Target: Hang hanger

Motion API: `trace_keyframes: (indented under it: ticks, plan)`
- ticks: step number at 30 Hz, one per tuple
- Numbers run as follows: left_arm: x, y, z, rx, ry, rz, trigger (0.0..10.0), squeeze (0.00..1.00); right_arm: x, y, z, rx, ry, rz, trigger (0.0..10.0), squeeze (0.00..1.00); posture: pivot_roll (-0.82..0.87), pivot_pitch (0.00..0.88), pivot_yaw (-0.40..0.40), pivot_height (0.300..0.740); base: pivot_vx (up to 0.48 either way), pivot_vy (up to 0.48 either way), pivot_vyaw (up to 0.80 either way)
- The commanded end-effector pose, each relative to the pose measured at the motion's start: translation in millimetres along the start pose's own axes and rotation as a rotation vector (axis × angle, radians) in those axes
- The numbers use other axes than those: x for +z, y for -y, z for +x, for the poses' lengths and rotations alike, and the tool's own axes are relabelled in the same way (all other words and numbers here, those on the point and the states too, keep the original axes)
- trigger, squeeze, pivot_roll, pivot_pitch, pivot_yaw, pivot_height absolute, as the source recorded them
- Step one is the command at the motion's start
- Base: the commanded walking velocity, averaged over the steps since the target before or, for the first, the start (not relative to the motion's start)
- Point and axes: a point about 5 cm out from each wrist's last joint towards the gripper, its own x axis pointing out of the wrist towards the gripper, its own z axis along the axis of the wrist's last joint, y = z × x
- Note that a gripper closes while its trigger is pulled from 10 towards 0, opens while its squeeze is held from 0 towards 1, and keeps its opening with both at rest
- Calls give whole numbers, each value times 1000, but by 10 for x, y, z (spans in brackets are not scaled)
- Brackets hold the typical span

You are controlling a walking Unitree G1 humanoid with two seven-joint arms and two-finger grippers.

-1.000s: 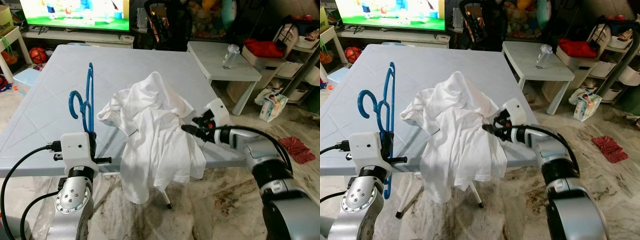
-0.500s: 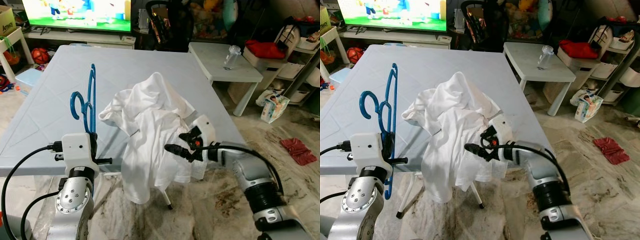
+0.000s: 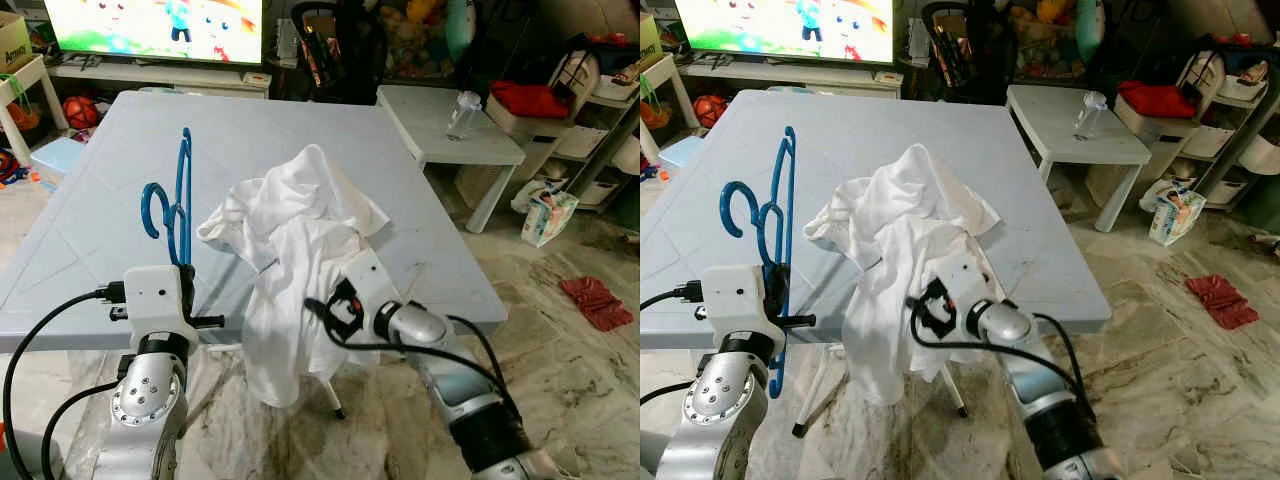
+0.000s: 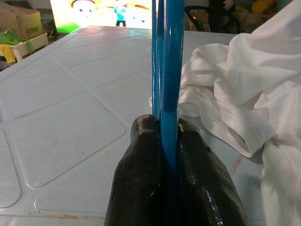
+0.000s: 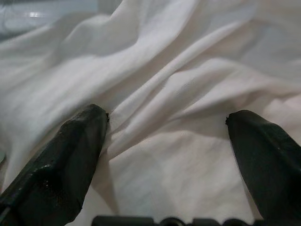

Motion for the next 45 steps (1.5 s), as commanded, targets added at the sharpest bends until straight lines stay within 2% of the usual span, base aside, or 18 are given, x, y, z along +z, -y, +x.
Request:
trace_keyframes:
  ticks: [1,2,3,4,7,12,17,30,45]
  plan:
    - [-116,20,1,-5,-61,0,10000,0,-53,-8,-2,4,-27,-12,10000,1000,133,0,-115,740,0,0,0]
    - [-116,23,1,-6,-61,-1,10000,0,-75,-23,6,13,-34,0,10000,1000,133,0,-116,740,0,0,0]
    - [-117,27,2,-6,-61,-2,10000,0,-90,-35,16,10,-38,6,4667,1000,133,0,-116,740,0,0,0]
    - [-115,33,3,-7,-61,-4,10000,0,-121,-43,32,-7,-45,9,0,0,133,0,-116,740,0,0,0]
    - [-115,37,7,-8,-60,-5,10000,0,-159,-28,60,-45,-56,30,0,0,133,0,-114,740,0,0,0]
    - [-112,40,14,-10,-58,-5,10000,0,-198,105,139,-192,-70,103,0,0,138,0,-114,740,0,0,0]
    - [-112,39,12,-10,-57,-10,10000,0,-214,164,167,-246,-75,140,0,0,140,0,-114,740,0,0,0]
    - [-98,53,0,-20,-51,-23,10000,0,-301,269,193,-336,-85,198,0,0,144,0,-112,740,0,0,0]
    - [-100,52,-7,-17,-52,-22,10000,0,-325,303,207,-359,-75,246,0,0,144,1,-113,740,0,0,0]
